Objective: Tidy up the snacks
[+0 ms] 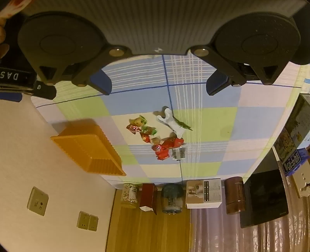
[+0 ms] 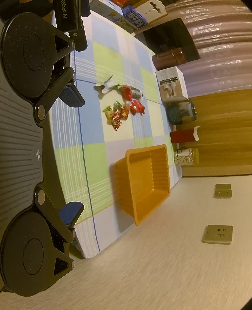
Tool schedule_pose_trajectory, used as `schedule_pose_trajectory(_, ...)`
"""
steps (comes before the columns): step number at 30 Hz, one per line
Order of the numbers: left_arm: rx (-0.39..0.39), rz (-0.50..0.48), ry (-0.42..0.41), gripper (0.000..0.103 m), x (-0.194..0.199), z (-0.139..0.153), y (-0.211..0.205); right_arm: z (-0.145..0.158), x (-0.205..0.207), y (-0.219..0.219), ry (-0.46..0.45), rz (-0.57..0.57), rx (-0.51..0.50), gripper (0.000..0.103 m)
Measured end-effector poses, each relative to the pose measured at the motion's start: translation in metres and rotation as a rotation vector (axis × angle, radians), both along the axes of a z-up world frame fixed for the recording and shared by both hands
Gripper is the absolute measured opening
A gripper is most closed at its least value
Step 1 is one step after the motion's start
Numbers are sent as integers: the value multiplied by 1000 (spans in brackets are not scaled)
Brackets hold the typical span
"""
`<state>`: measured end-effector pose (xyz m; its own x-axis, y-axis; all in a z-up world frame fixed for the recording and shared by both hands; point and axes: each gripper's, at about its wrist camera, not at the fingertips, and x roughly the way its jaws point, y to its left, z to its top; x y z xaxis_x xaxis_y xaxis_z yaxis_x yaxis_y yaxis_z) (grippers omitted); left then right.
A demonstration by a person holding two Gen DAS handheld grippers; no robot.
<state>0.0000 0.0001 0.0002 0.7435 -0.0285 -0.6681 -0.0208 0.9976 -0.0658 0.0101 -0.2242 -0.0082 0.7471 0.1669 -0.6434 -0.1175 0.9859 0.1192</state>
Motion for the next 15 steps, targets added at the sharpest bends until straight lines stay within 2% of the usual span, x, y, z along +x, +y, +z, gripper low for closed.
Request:
schedule_pose_trajectory(8, -17, -9, 2, 103, -2, -4, 9, 0, 0, 0, 1, 0, 1, 103)
schedule_pose_trajectory(15, -8, -1, 3, 103, 1, -2, 1, 0, 0, 1, -3, -1, 1, 103)
